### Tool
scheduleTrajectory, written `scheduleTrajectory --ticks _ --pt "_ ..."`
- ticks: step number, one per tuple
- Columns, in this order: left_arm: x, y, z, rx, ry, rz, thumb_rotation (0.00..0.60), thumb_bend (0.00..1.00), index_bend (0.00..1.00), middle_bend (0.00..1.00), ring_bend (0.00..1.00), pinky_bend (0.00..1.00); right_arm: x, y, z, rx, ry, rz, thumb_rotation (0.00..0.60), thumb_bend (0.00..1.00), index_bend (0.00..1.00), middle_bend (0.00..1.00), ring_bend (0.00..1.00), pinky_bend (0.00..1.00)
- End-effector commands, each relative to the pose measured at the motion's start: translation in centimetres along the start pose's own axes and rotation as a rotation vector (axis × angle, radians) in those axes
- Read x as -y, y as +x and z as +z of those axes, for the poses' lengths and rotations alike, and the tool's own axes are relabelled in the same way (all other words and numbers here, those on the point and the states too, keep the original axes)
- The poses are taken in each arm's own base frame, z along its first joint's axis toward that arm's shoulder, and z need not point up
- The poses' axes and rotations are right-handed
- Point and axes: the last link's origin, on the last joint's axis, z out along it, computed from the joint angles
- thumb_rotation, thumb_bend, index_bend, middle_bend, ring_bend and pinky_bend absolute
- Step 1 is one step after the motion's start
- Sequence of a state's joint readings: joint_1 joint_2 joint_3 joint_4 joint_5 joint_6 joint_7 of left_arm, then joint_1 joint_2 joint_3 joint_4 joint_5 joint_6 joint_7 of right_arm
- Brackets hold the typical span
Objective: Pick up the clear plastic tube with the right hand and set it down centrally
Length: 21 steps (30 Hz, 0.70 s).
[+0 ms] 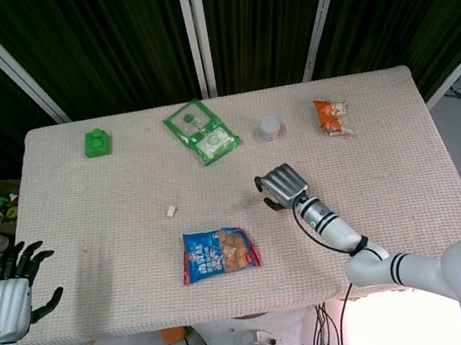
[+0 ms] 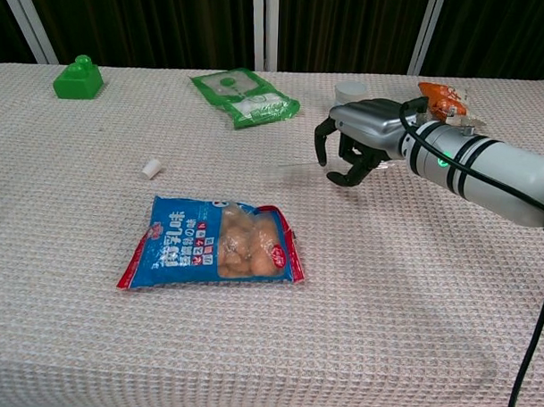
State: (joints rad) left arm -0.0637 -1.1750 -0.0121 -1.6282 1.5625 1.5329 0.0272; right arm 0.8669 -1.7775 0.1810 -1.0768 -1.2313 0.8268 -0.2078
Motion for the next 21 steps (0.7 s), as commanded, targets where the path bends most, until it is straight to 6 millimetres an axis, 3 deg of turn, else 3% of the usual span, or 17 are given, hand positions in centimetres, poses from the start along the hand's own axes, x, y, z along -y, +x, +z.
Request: scheduleTrajectory --ticks 1,4,10,15,17,21 --pt "-0.1 0.1 0.3 0.007 -0.008 -0.004 0.600 0.23 0.26 0.14 0.07 0.10 -0.3 0.8 -0.4 -0.054 0.000 0.066 0.600 0.55 0.75 0.98 1.00 1.00" --pt "-0.4 0.3 1.3 0.022 -0.029 -0.024 0.600 0.23 0.26 0.14 0.07 0.10 -1.1 1.9 -1.1 -0.117 0.003 0.131 0.600 0.59 0.78 0.99 1.00 1.00" --pt "-1.7 -0.2 5.7 0.101 -0.077 -0.080 0.600 0.24 0.30 0.14 0.07 0.09 -3.9 5.2 -3.3 -0.242 -0.010 0.191 0.600 0.62 0.81 1.00 1.00 1.00" --pt "-4.0 -2.1 10.8 0.183 -0.133 -0.071 0.599 0.41 0.32 0.14 0.07 0.10 -6.4 7.9 -5.5 -0.317 -0.052 0.210 0.600 0.63 0.82 1.00 1.00 1.00" --pt "-5.2 -3.0 12.9 0.215 -0.158 -0.071 0.546 0.48 0.32 0.14 0.07 0.09 -7.3 8.5 -6.4 -0.332 -0.074 0.211 0.600 0.63 0.82 1.00 1.00 1.00" --pt "-8.0 -4.8 15.9 0.271 -0.214 -0.071 0.327 0.63 0.32 0.14 0.07 0.09 -8.3 9.1 -7.5 -0.342 -0.103 0.209 0.600 0.63 0.83 1.00 1.00 1.00"
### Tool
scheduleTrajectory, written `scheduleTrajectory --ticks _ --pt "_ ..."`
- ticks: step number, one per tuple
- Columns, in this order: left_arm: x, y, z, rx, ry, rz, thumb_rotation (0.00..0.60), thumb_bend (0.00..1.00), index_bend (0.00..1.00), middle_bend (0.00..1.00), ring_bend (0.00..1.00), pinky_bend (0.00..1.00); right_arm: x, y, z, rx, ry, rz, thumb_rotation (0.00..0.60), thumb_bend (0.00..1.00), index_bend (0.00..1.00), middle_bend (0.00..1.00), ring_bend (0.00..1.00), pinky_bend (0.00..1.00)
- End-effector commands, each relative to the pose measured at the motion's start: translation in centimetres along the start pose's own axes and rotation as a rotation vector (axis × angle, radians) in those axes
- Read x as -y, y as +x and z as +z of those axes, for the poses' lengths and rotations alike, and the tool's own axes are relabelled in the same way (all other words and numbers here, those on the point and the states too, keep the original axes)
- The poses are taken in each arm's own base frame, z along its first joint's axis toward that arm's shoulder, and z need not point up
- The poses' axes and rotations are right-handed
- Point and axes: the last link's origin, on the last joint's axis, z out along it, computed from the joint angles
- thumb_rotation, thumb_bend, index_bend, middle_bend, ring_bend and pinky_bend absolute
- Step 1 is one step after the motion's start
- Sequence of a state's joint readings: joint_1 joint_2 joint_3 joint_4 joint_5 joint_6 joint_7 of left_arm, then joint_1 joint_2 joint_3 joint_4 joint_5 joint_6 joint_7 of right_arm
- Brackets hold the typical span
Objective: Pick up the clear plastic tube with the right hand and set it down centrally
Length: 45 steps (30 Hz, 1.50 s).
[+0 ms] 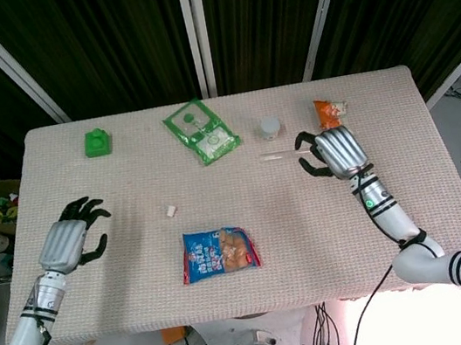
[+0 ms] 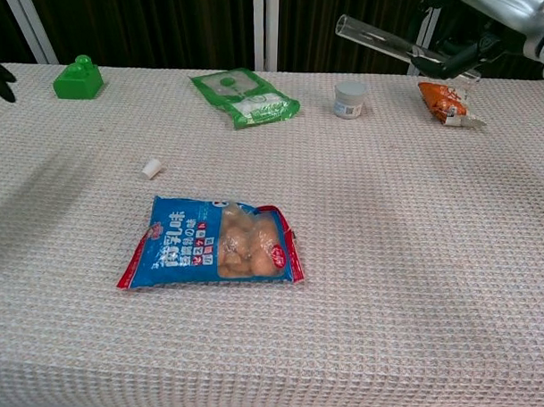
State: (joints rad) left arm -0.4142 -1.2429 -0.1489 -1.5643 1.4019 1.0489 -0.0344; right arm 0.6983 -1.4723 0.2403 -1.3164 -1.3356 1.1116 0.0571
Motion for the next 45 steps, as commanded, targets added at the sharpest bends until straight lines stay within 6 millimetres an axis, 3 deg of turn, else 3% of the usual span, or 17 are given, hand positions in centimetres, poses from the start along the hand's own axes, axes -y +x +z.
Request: scheduleTrajectory --ticks 1,6,9,16,31,45 --pt "-2.3 -1.1 4.6 0.048 -0.050 -0.001 0.274 0.66 0.32 0.14 0.07 0.09 -0.6 0.8 -0.6 -0.013 -0.022 0.004 0.600 0.63 0.83 1.00 1.00 1.00" --pt "-5.3 -3.2 7.8 0.102 -0.111 0.017 0.052 0.75 0.36 0.14 0.07 0.07 -1.0 0.9 -1.0 -0.006 -0.035 -0.004 0.600 0.63 0.83 1.00 1.00 1.00" --pt "-6.4 -4.2 9.1 0.121 -0.124 0.031 0.001 0.74 0.37 0.14 0.07 0.07 -1.1 0.7 -1.0 0.002 -0.039 -0.004 0.600 0.63 0.83 1.00 1.00 1.00" --pt "-7.5 -5.6 10.4 0.121 -0.110 0.038 0.000 0.74 0.37 0.14 0.07 0.07 -1.2 -0.1 -0.9 0.022 -0.039 -0.003 0.600 0.63 0.84 1.00 1.00 1.00" --pt "-7.2 -7.6 10.8 0.159 -0.069 0.088 0.000 0.74 0.37 0.13 0.07 0.07 -1.4 -0.9 -0.7 0.033 -0.040 0.009 0.600 0.63 0.84 1.00 1.00 1.00" --pt "-6.2 -6.2 8.1 0.160 -0.070 0.132 0.000 0.73 0.45 0.13 0.07 0.07 -1.2 -1.1 -0.8 0.031 -0.033 0.015 0.600 0.63 0.84 1.00 1.00 1.00"
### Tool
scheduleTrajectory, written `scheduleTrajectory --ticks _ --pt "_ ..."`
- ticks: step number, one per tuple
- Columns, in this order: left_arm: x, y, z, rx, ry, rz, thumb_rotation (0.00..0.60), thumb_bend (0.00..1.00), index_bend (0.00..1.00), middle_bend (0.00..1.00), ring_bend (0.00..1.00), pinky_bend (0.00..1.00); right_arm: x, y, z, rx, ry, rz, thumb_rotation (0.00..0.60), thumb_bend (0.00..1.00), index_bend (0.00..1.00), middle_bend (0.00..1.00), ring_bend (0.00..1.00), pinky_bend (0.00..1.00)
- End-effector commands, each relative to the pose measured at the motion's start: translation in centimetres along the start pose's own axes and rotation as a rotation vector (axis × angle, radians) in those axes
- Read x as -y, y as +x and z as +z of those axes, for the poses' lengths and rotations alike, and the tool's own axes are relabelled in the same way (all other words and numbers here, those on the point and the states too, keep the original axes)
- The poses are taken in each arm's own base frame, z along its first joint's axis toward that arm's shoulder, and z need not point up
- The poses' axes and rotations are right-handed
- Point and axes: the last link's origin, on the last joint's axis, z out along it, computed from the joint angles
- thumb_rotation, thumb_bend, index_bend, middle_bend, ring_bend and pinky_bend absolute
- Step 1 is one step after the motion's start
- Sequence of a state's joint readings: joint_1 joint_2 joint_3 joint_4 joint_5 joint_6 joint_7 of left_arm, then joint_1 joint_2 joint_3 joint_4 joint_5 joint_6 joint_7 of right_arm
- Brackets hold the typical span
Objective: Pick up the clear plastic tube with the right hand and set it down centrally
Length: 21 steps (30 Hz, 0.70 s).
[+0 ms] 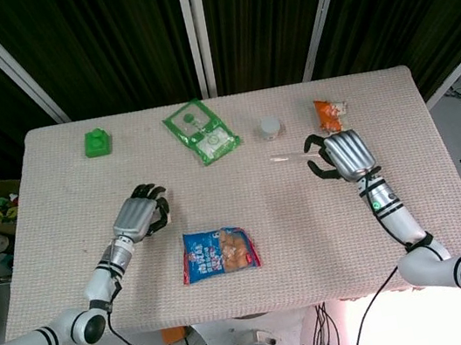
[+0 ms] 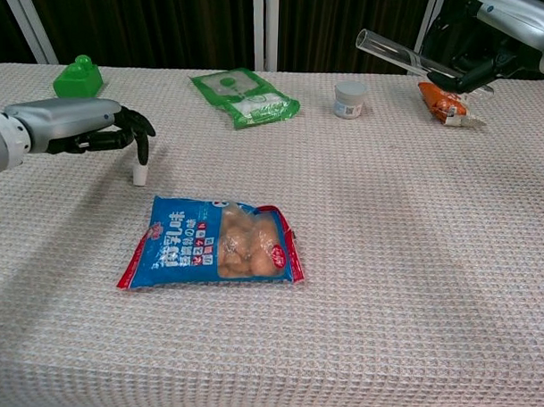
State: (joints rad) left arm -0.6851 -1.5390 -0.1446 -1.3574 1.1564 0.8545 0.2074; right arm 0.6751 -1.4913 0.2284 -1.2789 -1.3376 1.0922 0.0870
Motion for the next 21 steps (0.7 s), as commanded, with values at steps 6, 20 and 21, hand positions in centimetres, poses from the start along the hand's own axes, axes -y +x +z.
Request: scheduleTrajectory --ticks 6,20,21 --pt "0.3 -0.1 -2.0 0.010 -0.001 0.010 0.000 0.73 0.45 0.13 0.07 0.07 0.2 -0.1 0.0 0.001 0.005 0.002 0.600 0.63 0.84 1.00 1.00 1.00" --pt "-0.8 -0.2 -1.5 0.009 -0.025 -0.008 0.000 0.72 0.44 0.13 0.07 0.07 0.2 0.1 -0.5 -0.011 0.003 -0.002 0.600 0.64 0.84 1.00 1.00 1.00" --pt "-0.9 -0.2 -1.5 0.009 -0.026 -0.007 0.000 0.72 0.44 0.13 0.07 0.07 0.2 0.1 -0.5 -0.011 0.002 -0.003 0.600 0.64 0.84 1.00 1.00 1.00"
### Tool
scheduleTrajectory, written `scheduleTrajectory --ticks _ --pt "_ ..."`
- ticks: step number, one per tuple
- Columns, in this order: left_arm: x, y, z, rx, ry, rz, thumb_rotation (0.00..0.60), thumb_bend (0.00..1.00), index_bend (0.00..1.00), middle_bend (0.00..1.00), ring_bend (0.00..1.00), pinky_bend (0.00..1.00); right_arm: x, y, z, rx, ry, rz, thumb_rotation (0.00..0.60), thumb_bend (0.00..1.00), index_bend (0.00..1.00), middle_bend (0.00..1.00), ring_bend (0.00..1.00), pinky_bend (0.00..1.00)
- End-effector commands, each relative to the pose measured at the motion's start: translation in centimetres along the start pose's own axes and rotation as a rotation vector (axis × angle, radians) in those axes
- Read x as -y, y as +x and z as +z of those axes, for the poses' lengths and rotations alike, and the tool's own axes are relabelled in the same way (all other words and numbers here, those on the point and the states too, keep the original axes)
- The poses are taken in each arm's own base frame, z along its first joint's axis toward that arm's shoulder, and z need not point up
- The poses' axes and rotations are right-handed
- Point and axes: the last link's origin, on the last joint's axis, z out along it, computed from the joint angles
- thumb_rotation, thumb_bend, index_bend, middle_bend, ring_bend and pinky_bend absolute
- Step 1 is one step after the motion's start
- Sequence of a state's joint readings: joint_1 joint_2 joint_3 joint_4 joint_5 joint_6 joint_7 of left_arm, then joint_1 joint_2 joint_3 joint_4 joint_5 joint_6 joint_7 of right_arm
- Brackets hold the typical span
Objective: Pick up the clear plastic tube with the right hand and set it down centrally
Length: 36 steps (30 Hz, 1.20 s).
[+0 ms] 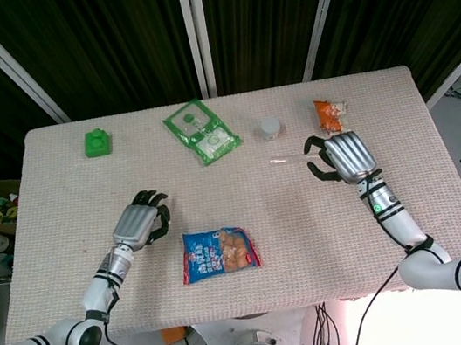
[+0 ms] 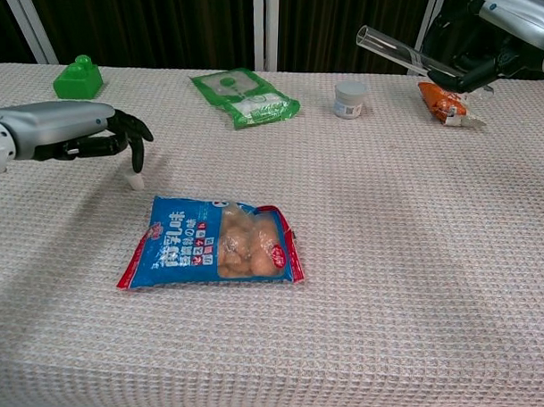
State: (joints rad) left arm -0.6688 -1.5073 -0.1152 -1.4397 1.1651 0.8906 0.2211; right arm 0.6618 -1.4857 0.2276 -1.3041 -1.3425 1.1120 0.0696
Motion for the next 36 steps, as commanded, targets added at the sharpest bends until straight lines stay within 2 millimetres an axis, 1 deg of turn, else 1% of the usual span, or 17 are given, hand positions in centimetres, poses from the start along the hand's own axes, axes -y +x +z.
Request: scheduleTrajectory --ticks 1,5,7,9,10,11,12,15,17,18,20,27,33,36 --pt "-0.1 0.0 0.0 0.000 -0.002 0.003 0.000 0.72 0.44 0.13 0.07 0.07 0.0 0.0 -0.1 -0.002 -0.001 -0.001 0.600 0.64 0.84 1.00 1.00 1.00" --pt "-0.3 0.9 -0.2 -0.045 -0.007 -0.015 0.000 0.72 0.41 0.13 0.07 0.07 -0.1 0.1 -0.1 -0.004 -0.003 0.001 0.600 0.64 0.84 1.00 1.00 1.00" --pt "-0.3 1.5 -0.2 -0.077 -0.009 -0.029 0.000 0.72 0.38 0.13 0.07 0.07 -0.1 0.1 -0.1 -0.003 -0.002 -0.001 0.600 0.64 0.84 1.00 1.00 1.00" --pt "-0.3 2.0 -0.2 -0.109 -0.010 -0.045 0.004 0.69 0.33 0.13 0.07 0.07 -0.1 0.1 -0.1 -0.002 0.000 -0.002 0.600 0.64 0.85 1.00 1.00 1.00" --pt "-0.2 2.1 -0.1 -0.114 -0.009 -0.056 0.043 0.66 0.32 0.13 0.07 0.07 -0.1 0.0 -0.1 -0.002 0.001 -0.001 0.600 0.64 0.85 1.00 1.00 1.00" --pt "-0.2 2.1 -0.1 -0.114 -0.007 -0.062 0.099 0.61 0.31 0.13 0.07 0.07 0.0 0.1 -0.1 -0.003 0.002 -0.001 0.600 0.64 0.85 1.00 1.00 1.00" --pt "-0.2 2.0 0.0 -0.108 -0.003 -0.063 0.196 0.55 0.30 0.12 0.07 0.07 0.0 0.1 -0.1 -0.004 0.002 -0.001 0.600 0.64 0.85 1.00 1.00 1.00" --pt "-0.1 1.6 0.3 -0.096 0.006 -0.043 0.432 0.44 0.31 0.12 0.07 0.07 -0.1 0.1 -0.1 -0.005 0.001 -0.002 0.600 0.64 0.85 1.00 1.00 1.00" --pt "-0.3 1.1 0.5 -0.087 0.010 -0.033 0.522 0.41 0.32 0.12 0.07 0.07 -0.1 0.1 -0.1 -0.005 -0.001 -0.005 0.600 0.64 0.85 1.00 1.00 1.00" --pt "-0.4 0.9 0.6 -0.083 0.012 -0.034 0.554 0.41 0.32 0.12 0.07 0.07 -0.2 0.1 -0.2 -0.005 -0.001 -0.006 0.600 0.64 0.85 1.00 1.00 1.00" --pt "-0.6 0.6 0.9 -0.073 0.014 -0.043 0.595 0.40 0.33 0.12 0.07 0.07 -0.2 0.1 -0.2 -0.005 -0.002 -0.009 0.600 0.64 0.85 1.00 1.00 1.00" --pt "-1.2 0.2 1.5 -0.070 0.009 -0.044 0.600 0.40 0.35 0.12 0.07 0.07 -0.2 0.0 -0.2 -0.003 -0.004 -0.008 0.600 0.64 0.85 1.00 1.00 1.00" --pt "-1.1 0.1 1.1 -0.064 0.019 -0.003 0.600 0.32 0.29 0.12 0.07 0.08 -0.3 -0.2 -0.2 0.003 -0.007 -0.009 0.600 0.64 0.85 1.00 1.00 1.00" --pt "-1.2 0.0 1.0 -0.065 0.033 -0.002 0.600 0.30 0.30 0.12 0.07 0.08 -0.3 -0.3 -0.2 0.005 -0.006 -0.008 0.600 0.64 0.85 1.00 1.00 1.00"
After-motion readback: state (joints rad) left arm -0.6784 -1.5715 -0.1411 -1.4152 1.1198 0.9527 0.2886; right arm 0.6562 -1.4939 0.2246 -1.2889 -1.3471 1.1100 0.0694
